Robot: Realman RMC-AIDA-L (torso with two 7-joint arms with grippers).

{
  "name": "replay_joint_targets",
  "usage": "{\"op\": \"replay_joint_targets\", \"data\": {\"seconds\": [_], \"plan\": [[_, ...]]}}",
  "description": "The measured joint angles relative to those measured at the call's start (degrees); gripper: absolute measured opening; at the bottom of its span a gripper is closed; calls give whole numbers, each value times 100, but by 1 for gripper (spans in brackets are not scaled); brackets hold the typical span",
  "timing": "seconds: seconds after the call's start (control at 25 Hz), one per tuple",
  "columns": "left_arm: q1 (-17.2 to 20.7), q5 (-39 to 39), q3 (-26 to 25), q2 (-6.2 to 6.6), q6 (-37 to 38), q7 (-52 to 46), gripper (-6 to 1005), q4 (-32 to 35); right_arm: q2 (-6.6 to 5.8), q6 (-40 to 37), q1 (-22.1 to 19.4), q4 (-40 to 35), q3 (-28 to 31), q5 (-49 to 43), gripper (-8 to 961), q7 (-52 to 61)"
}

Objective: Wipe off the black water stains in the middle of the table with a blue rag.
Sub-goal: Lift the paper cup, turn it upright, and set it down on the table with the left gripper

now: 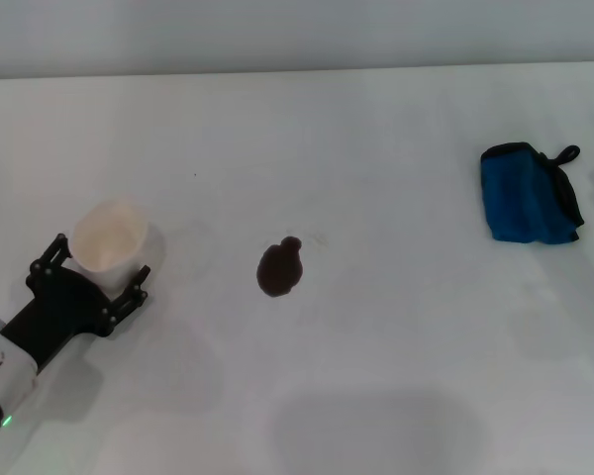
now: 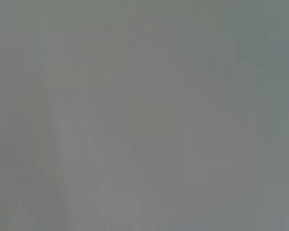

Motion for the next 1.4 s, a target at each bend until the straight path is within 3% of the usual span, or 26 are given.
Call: {"op": "replay_joint_targets", "data": {"seconds": [0.12, 0.24, 0.76, 1.4], "plan": [[-7, -12, -22, 1, -33, -12, 786, 2, 1, 0, -1, -7, 0, 0, 653, 0], [16, -25, -24, -3, -33, -18, 883, 4, 1, -8, -8, -7, 2, 0, 653, 0], [398, -460, -27, 13, 133, 3, 882, 58, -17, -51, -101, -73, 4, 0, 653, -3], [427, -476, 4, 25, 86, -761, 881, 74, -17, -53, -100, -84, -70, 0, 653, -21]]}}
